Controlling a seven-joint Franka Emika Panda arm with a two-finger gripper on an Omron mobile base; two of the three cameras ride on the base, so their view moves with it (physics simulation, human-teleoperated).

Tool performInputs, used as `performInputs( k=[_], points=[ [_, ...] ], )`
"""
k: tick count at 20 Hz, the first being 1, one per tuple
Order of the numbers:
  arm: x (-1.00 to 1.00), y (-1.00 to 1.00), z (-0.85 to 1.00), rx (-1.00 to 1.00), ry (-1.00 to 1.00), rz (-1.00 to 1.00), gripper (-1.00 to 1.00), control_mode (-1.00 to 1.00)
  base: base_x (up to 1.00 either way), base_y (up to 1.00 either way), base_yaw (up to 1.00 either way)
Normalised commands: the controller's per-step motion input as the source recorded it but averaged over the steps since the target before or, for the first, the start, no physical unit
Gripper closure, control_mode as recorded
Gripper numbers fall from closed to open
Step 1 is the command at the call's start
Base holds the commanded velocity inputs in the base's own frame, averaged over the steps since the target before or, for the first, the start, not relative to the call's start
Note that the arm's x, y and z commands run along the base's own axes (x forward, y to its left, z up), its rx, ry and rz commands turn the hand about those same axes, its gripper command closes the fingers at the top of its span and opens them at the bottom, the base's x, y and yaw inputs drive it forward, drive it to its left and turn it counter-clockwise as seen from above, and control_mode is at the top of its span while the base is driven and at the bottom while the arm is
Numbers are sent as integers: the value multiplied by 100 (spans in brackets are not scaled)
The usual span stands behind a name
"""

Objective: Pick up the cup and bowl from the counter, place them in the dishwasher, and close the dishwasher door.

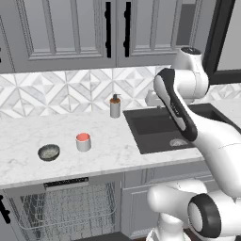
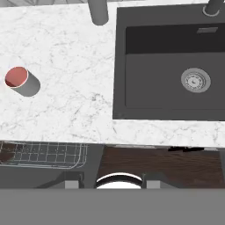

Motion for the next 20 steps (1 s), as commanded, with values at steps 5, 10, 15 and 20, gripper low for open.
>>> performInputs(
  k=[5,10,15,20],
  points=[
    [-53,5,-3,0,-5,0,-100,-100,0,0,0],
    [-94,61,-37,0,-2,5,-100,-100,0,0,0],
    [-20,100,-63,0,3,1,-100,-100,0,0,0],
    [5,100,-67,0,9,3,-100,-100,0,0,0]
  ],
)
